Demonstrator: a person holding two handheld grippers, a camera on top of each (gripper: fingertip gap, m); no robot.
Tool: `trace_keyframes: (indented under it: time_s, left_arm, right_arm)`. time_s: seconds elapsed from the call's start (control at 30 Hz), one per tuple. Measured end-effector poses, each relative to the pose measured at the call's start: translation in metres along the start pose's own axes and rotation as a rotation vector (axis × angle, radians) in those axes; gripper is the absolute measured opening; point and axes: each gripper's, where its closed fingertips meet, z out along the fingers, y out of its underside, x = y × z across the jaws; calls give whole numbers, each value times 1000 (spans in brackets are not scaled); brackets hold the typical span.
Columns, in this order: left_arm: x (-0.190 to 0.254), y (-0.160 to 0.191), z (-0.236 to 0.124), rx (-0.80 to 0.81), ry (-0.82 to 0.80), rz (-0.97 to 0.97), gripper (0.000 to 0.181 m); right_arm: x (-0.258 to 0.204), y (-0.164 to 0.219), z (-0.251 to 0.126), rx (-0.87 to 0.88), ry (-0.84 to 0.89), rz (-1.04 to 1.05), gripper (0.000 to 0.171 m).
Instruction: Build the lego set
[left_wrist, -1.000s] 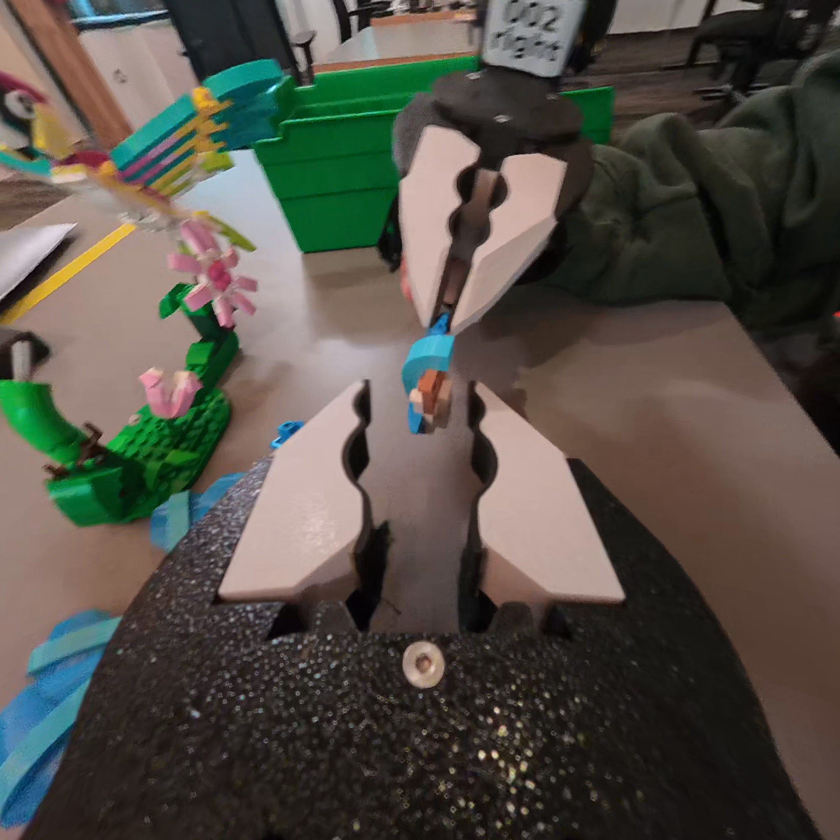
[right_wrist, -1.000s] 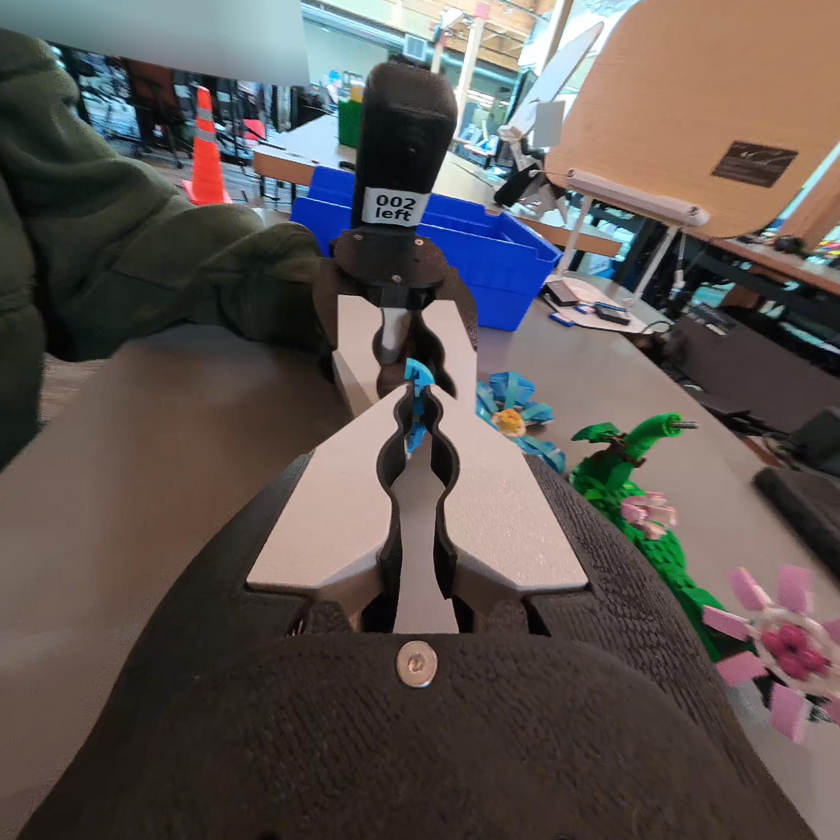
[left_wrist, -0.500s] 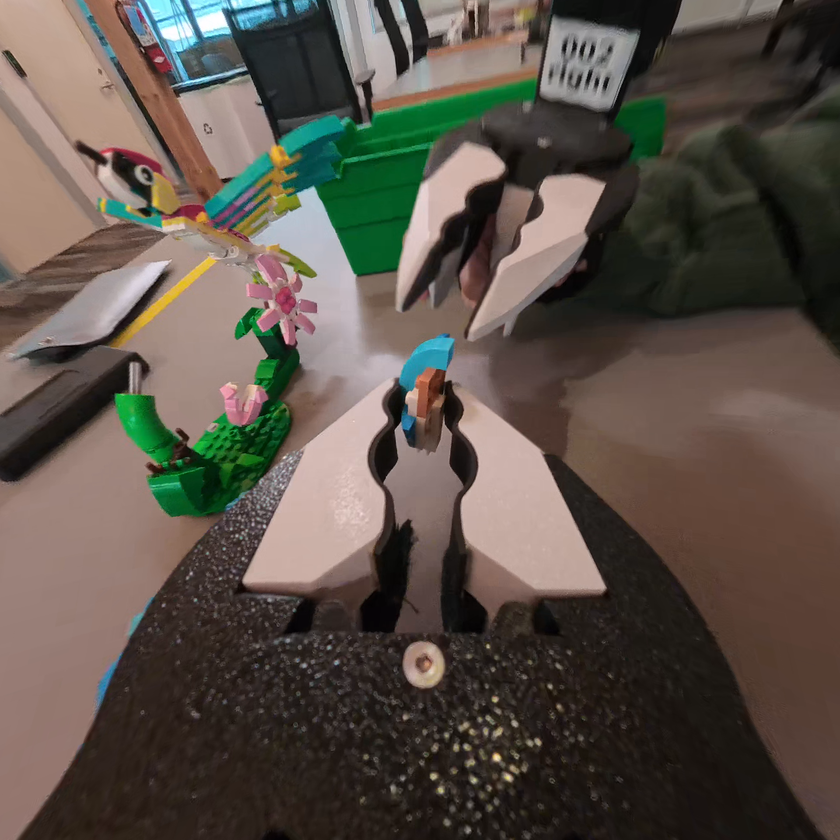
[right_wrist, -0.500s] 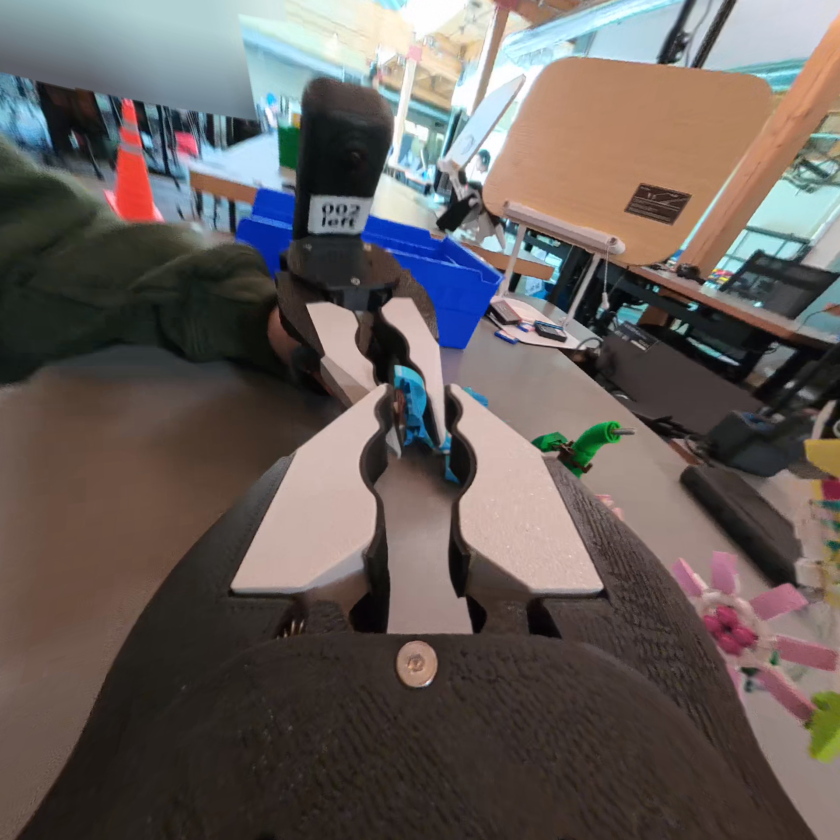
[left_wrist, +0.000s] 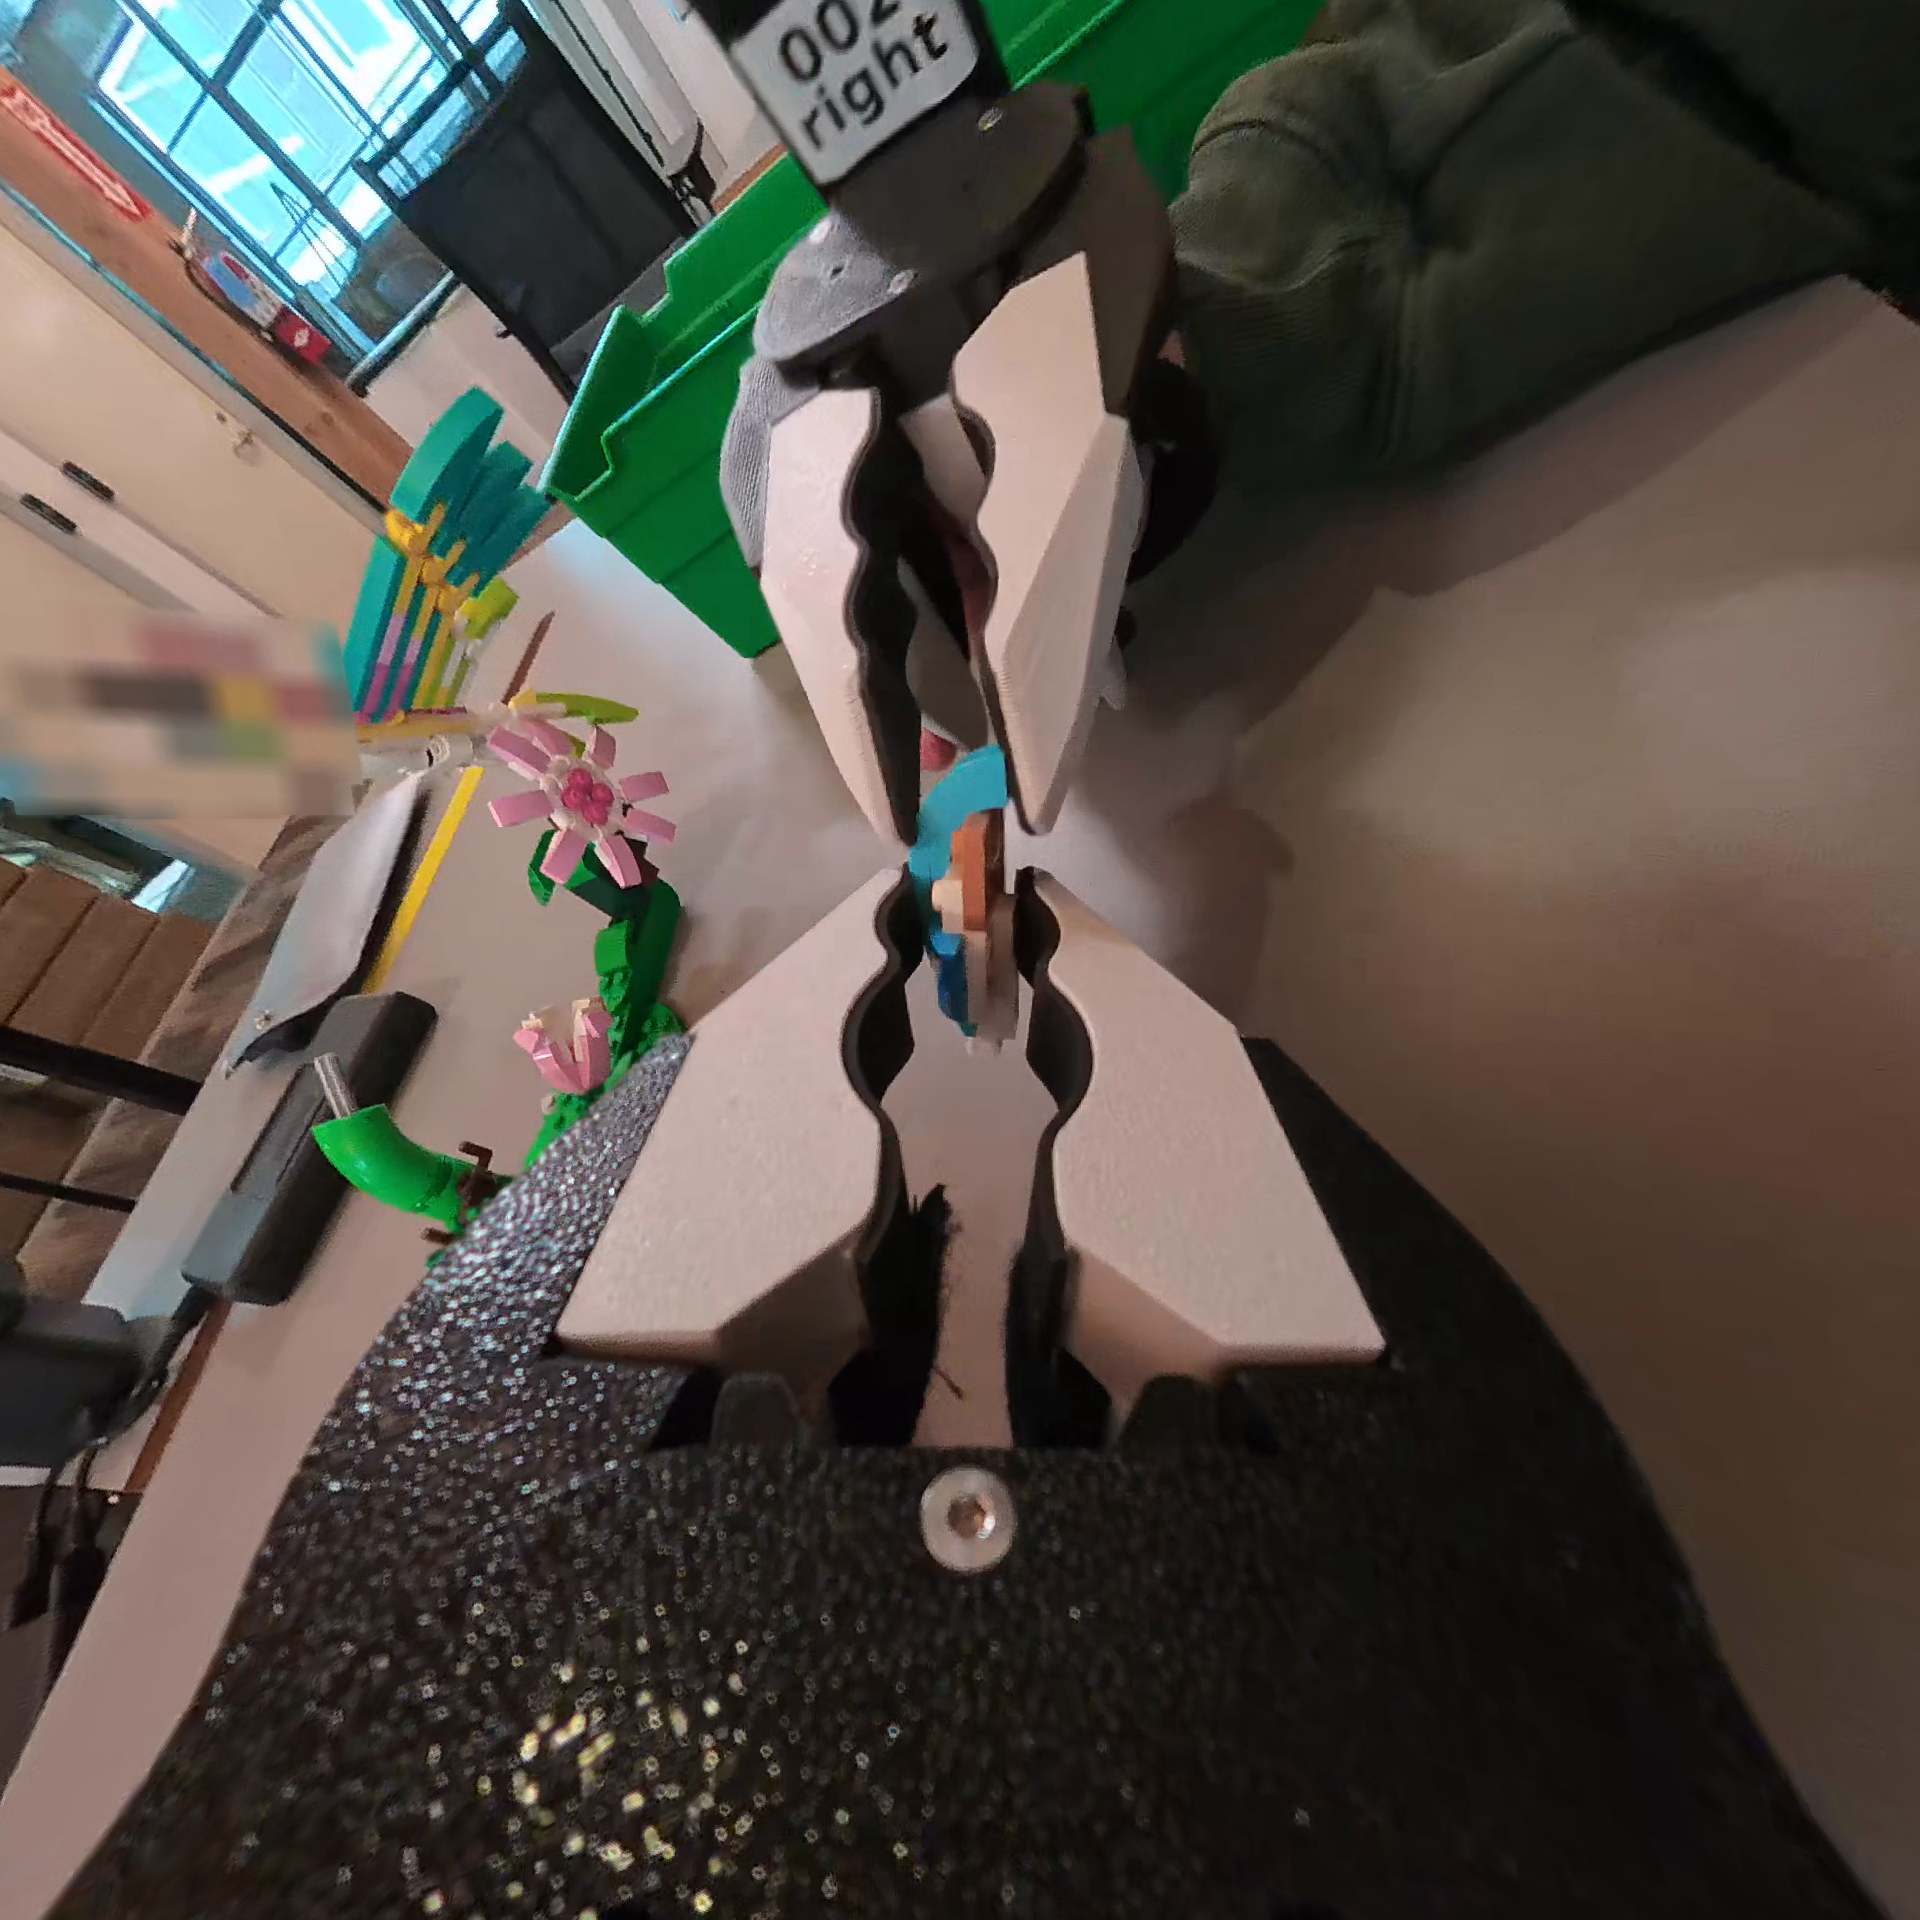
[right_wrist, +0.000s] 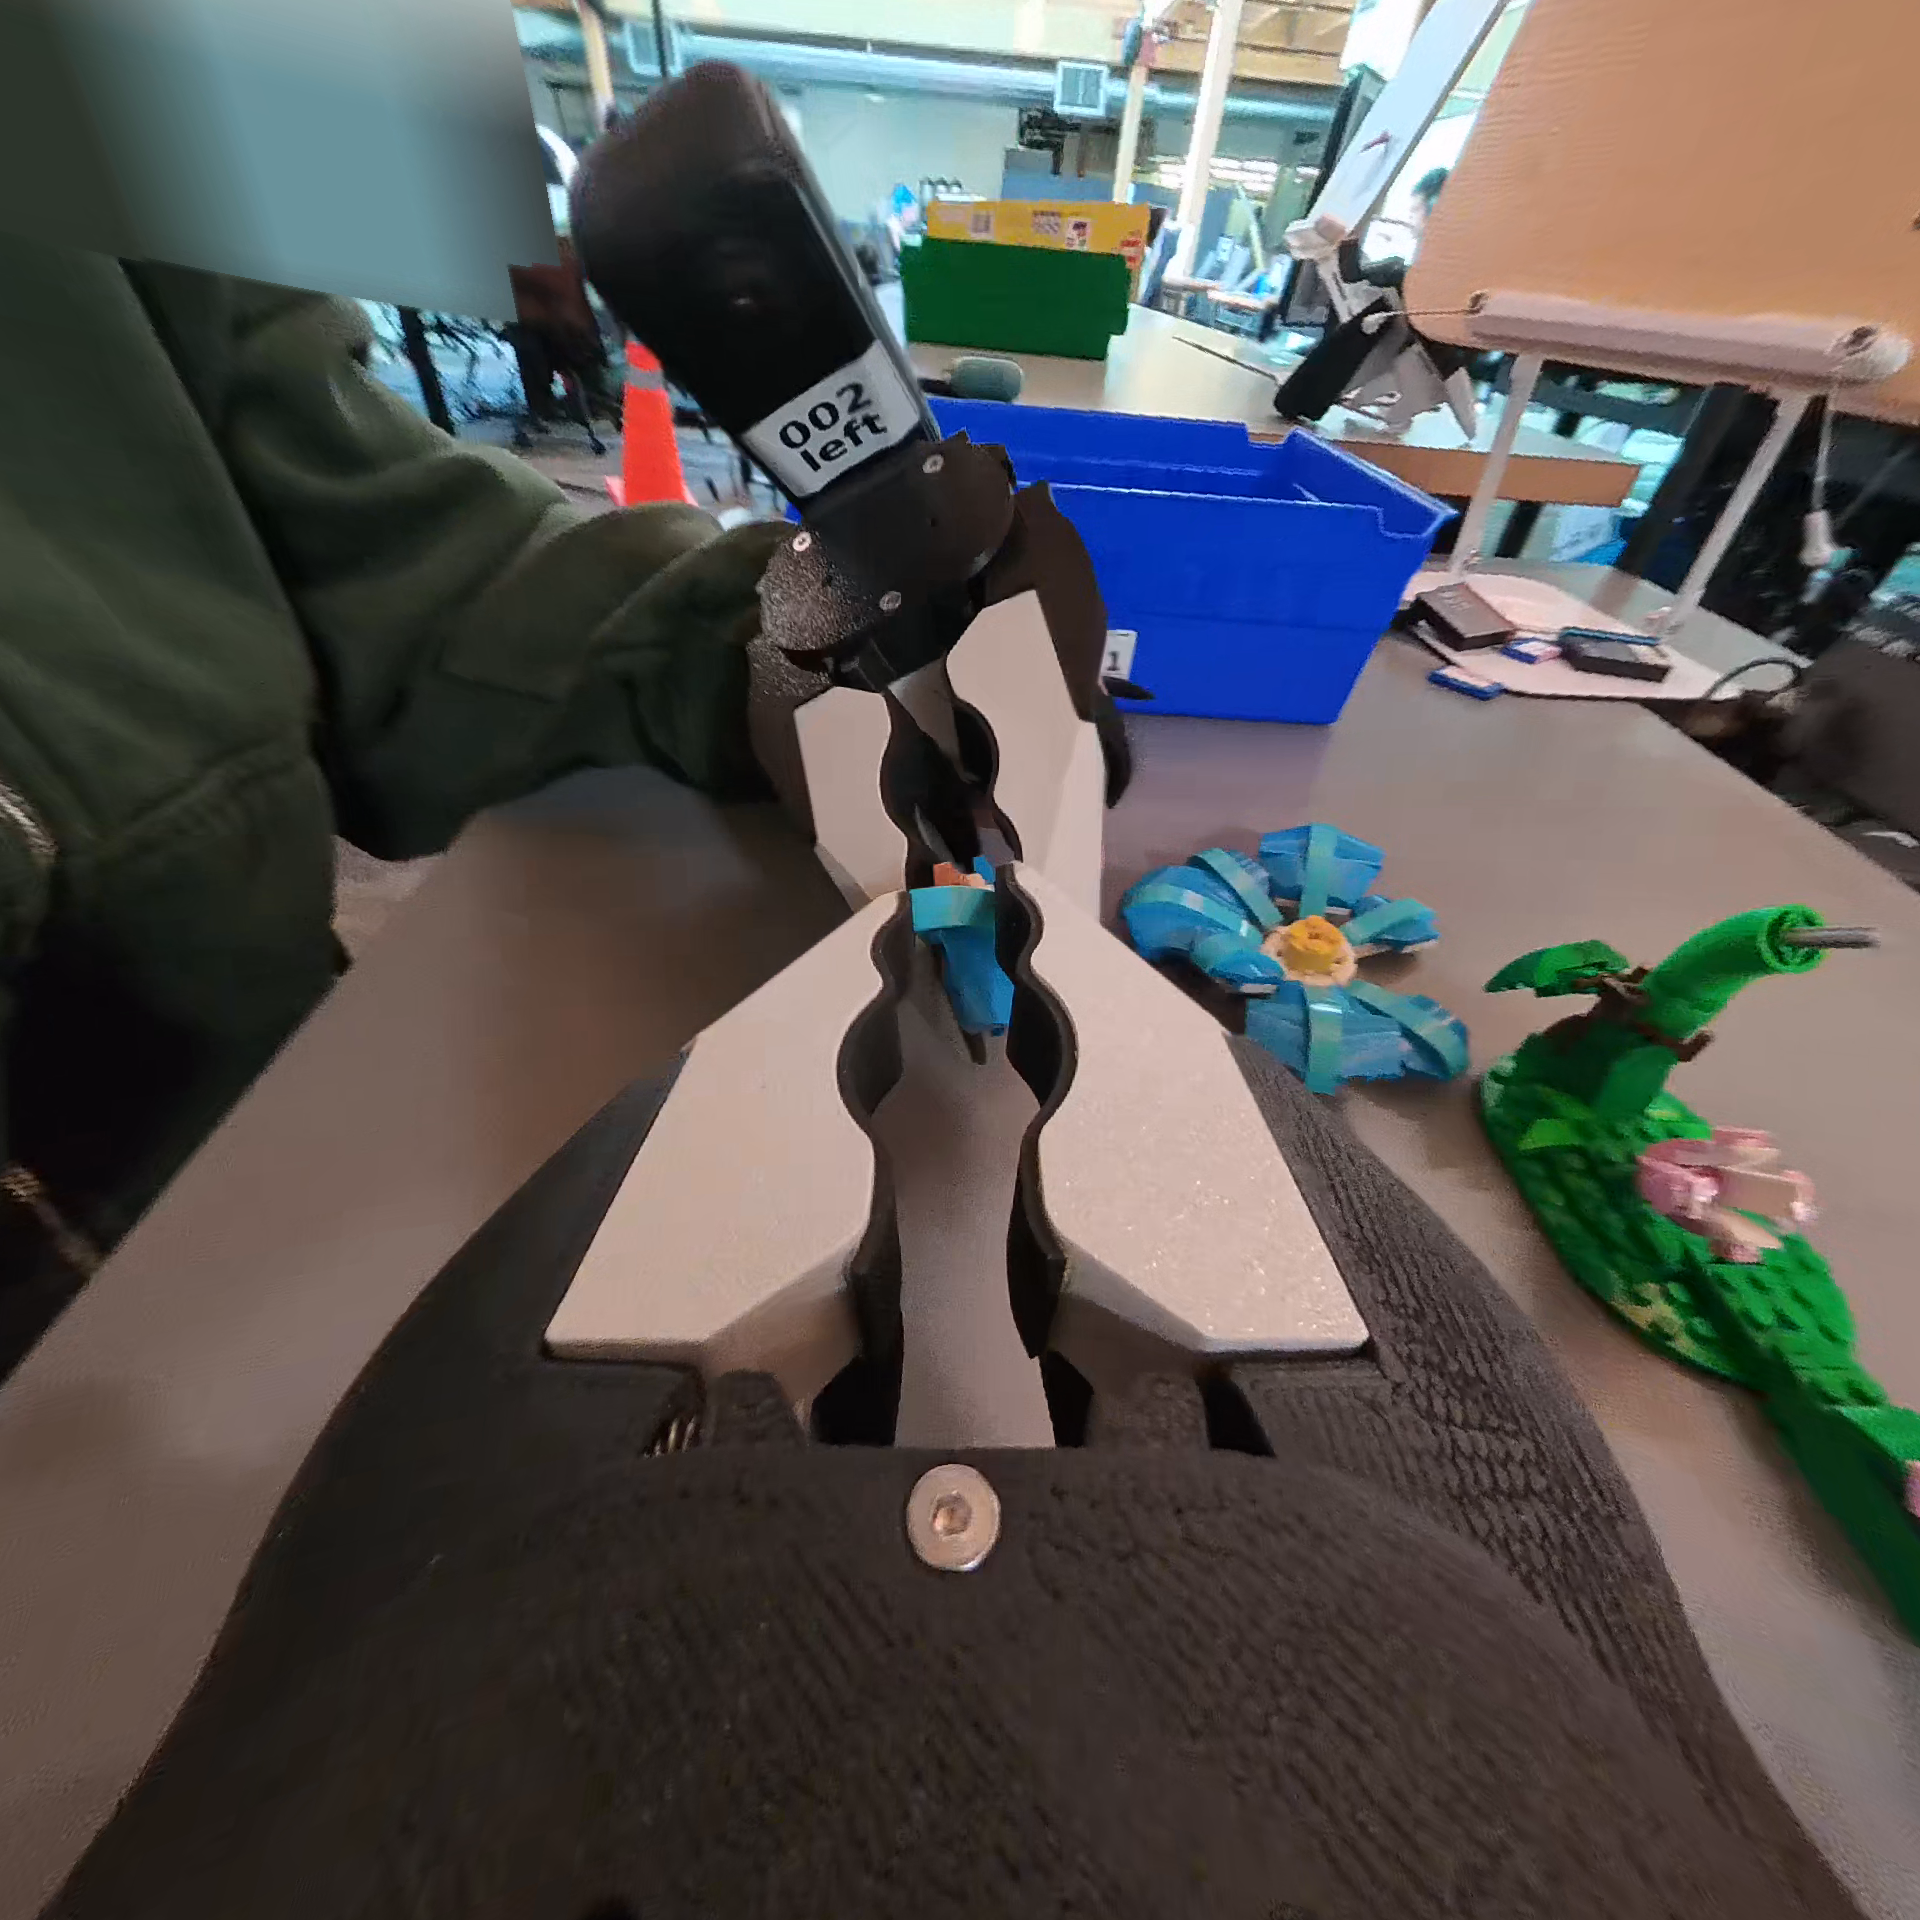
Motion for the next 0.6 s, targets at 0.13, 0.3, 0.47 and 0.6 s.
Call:
trace_keyframes:
  time_s: [0.13,0.3,0.47,0.6]
  left_arm:
    - [2,-7,0,51,37,-111,15]
    - [-10,-9,-1,135,36,-339,33]
    - [-16,-16,-9,234,77,-463,15]
    - [-30,-14,-14,252,37,-536,12]
  right_arm:
    - [-1,-6,-3,60,-25,26,12]
    - [8,-16,-7,120,66,-67,11]
    - [18,-24,-12,174,119,-38,11]
    - [34,-22,-15,173,204,12,13]
